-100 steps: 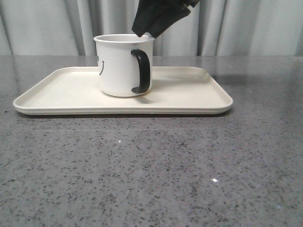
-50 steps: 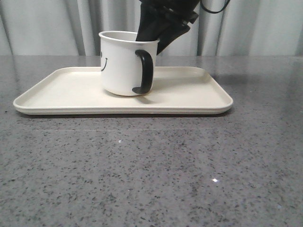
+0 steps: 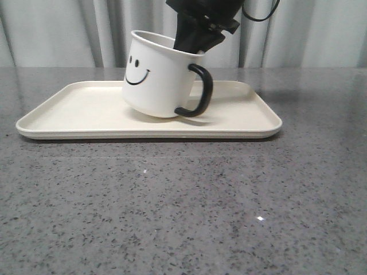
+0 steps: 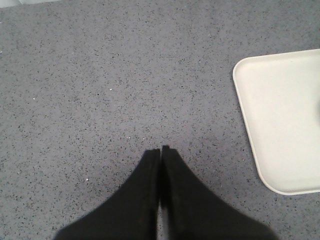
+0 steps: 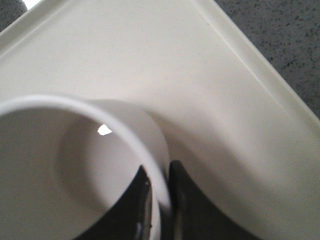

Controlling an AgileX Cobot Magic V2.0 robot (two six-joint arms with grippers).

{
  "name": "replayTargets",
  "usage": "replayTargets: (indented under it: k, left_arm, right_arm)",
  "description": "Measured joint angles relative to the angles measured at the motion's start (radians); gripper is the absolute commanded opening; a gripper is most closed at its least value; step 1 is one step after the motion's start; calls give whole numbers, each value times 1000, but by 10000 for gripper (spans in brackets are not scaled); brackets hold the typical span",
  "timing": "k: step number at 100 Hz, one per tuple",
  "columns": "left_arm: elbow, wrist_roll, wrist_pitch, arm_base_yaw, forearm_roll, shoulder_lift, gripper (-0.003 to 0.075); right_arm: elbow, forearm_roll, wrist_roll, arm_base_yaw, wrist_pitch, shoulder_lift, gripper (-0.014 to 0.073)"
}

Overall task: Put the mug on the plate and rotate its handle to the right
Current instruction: 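Grip the mug rim with the right gripper and lift it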

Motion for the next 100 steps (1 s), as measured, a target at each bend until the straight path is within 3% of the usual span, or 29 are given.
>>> replayTargets:
  k: [28,66,100]
  left_arm:
    - [0,0,0,0,0,0,-20]
    - [0,0,0,0,0,0,-20]
    - [0,0,0,0,0,0,-20]
  right_arm:
    - [-16,-2,-3,0,13,0,-61]
    - [-287,-40,-131,0,110,0,-62]
    - [-314,-98,-284,13,116,0,-64]
